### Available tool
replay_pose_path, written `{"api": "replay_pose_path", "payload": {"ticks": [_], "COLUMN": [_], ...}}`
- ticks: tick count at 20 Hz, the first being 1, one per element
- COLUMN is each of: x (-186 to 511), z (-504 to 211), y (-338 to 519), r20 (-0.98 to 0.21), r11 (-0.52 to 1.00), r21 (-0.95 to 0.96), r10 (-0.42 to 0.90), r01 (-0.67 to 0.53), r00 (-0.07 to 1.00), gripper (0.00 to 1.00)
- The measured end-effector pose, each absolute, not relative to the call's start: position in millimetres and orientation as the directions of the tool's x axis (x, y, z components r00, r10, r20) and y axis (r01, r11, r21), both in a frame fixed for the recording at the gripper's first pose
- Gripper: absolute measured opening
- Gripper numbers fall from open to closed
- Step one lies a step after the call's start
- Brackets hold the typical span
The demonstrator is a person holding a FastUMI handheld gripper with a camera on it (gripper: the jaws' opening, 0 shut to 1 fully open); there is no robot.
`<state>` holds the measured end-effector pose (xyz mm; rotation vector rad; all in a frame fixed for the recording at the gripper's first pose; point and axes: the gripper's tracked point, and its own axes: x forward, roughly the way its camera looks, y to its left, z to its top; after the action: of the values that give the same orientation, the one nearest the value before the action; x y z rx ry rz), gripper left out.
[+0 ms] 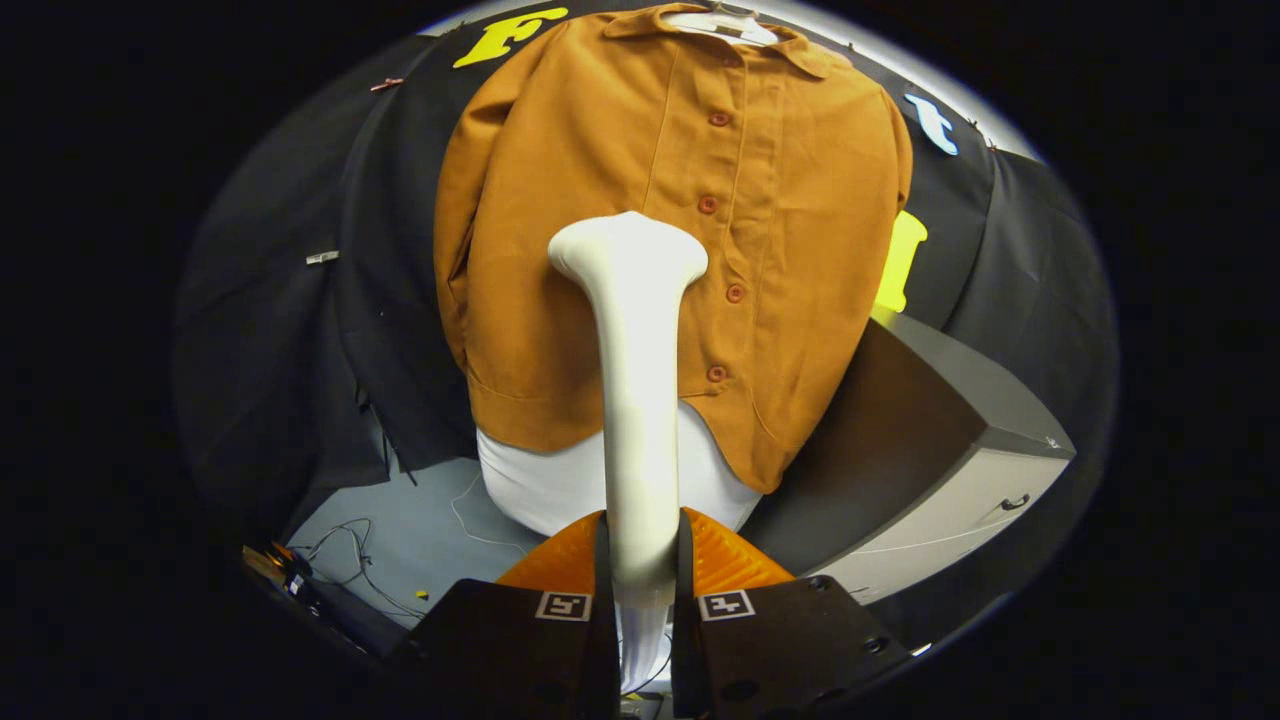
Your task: Iron the clothes twice with a garment steamer, once on the left side and once on the right side.
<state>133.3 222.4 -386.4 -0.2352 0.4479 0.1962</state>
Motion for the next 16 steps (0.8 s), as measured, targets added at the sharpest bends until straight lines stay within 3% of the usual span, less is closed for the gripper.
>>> {"api": "replay_pose_path", "payload": {"ticks": [16], "x": [99], "z": [-199], "y": [134], "r20": [-0.172], "r11": [0.991], "r21": [-0.098], "r10": [0.068], "r01": [-0.086], "r00": [0.983], "gripper": [0.24]}}
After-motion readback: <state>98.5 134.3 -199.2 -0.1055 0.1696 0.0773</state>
